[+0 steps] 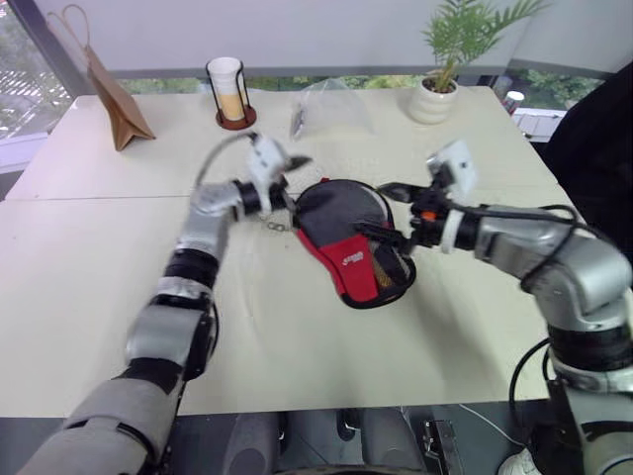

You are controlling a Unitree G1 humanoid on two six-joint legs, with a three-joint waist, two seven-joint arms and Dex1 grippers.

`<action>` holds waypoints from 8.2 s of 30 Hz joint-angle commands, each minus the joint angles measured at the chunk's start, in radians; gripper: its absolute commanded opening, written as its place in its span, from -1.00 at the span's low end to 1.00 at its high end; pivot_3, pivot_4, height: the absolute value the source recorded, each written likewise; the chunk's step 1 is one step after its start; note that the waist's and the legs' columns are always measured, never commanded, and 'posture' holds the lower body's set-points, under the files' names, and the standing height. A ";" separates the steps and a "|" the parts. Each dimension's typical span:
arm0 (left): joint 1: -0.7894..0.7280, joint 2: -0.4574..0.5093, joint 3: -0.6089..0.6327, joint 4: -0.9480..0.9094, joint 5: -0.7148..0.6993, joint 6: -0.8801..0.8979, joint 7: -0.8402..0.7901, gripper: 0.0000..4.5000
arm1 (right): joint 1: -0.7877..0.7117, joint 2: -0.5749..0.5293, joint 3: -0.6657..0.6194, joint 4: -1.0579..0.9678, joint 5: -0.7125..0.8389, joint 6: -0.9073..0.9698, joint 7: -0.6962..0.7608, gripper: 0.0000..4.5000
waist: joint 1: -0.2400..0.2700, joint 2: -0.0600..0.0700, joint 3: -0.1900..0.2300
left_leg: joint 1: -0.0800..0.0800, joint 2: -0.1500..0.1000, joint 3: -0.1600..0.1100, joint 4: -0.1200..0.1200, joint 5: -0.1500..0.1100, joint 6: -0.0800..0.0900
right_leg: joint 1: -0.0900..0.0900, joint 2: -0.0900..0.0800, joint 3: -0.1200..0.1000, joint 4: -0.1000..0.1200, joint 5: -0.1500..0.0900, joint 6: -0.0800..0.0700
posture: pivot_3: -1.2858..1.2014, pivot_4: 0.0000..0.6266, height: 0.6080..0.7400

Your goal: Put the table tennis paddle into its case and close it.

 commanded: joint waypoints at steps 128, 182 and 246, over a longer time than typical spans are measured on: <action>0.347 0.306 -0.016 -0.666 -0.172 0.322 -0.032 1.00 | 0.365 -0.104 -0.183 0.042 0.148 0.521 0.172 -0.69 | 0.009 -0.006 -0.004 | 0.010 0.000 0.000 -0.004 -0.006 -0.005 | 0.011 -0.002 0.000 -0.010 -0.006 -0.002 | 0.03 -0.52 0.93; 0.085 0.219 -0.176 0.171 0.128 -0.071 -0.170 1.00 | 0.132 0.150 0.265 0.450 -0.472 -0.466 0.294 0.75 | 0.007 -0.005 -0.004 | 0.014 0.000 0.007 -0.003 -0.008 -0.002 | 0.012 -0.001 0.000 -0.003 -0.007 -0.001 | 0.03 -0.52 0.93; -0.380 -0.430 -0.250 0.681 0.582 -0.294 0.525 -0.97 | 0.193 0.277 0.426 0.428 -0.633 -0.259 0.159 0.78 | -0.015 0.013 -0.036 | 0.037 0.014 0.006 -0.018 -0.018 -0.002 | 0.039 -0.003 -0.005 0.008 -0.047 0.008 | 0.03 -0.52 0.93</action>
